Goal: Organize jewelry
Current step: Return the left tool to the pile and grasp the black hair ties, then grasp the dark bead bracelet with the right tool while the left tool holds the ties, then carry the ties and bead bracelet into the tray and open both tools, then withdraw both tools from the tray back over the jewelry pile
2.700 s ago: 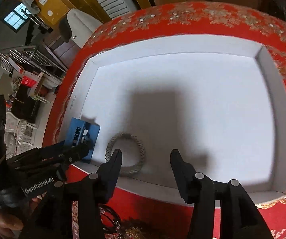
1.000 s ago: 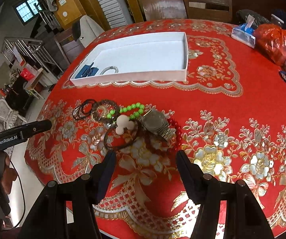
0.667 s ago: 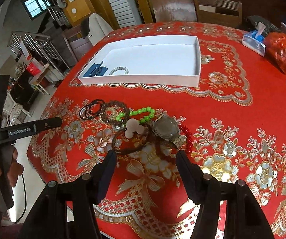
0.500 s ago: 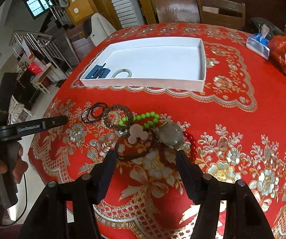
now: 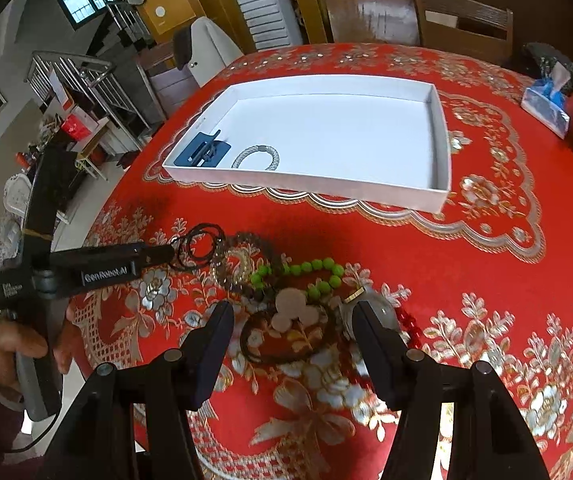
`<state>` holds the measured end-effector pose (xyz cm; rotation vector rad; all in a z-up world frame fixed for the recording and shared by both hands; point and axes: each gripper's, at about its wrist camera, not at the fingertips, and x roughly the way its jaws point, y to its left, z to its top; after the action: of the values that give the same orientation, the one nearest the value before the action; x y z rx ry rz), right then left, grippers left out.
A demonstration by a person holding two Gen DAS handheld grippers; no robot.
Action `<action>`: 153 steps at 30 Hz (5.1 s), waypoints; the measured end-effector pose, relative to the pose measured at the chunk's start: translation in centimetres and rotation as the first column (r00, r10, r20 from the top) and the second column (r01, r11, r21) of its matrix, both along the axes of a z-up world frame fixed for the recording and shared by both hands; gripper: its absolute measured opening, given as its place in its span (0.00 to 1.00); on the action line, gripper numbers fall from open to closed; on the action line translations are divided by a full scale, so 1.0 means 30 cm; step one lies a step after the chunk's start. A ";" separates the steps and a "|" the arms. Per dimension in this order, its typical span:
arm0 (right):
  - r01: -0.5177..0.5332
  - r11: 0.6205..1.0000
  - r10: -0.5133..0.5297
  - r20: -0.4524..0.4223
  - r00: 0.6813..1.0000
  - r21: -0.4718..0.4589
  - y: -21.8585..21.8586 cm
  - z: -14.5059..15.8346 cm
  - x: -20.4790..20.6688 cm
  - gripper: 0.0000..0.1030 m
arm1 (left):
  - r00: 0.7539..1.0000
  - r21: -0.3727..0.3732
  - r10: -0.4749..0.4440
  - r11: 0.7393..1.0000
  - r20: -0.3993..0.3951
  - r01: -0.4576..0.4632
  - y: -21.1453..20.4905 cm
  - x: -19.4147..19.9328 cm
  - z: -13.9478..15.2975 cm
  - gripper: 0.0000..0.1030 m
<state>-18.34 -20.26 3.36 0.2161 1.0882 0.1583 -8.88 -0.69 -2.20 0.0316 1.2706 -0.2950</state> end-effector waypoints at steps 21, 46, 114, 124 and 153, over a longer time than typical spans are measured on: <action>-0.212 0.976 0.202 -0.154 0.967 -0.057 0.136 -0.183 0.264 0.40 | 1.000 -0.105 0.018 0.994 0.009 -0.017 0.130 0.024 0.090 0.02; -0.169 0.985 0.170 -0.057 0.984 0.017 0.085 -0.087 0.249 0.09 | 0.995 -0.137 0.031 0.990 0.096 -0.018 0.157 0.016 0.269 0.02; 0.018 0.989 0.000 -0.126 0.992 0.144 -0.006 -0.156 0.904 0.50 | 0.998 -0.050 0.057 0.997 -0.025 -0.059 -0.037 0.685 0.031 0.24; 0.063 0.995 -0.059 -0.046 0.997 0.074 -0.038 -0.031 0.691 0.50 | 0.997 -0.028 0.048 0.999 0.058 -0.046 -0.045 0.576 0.134 0.42; 0.129 0.991 -0.128 0.055 0.990 -0.026 -0.068 0.113 0.125 0.58 | 0.985 -0.002 0.016 1.000 0.172 -0.016 -0.123 0.041 0.279 0.51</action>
<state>-14.60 -22.30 6.74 0.2532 1.0200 0.0323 -7.64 -4.39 6.18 0.0455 1.0982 -0.2733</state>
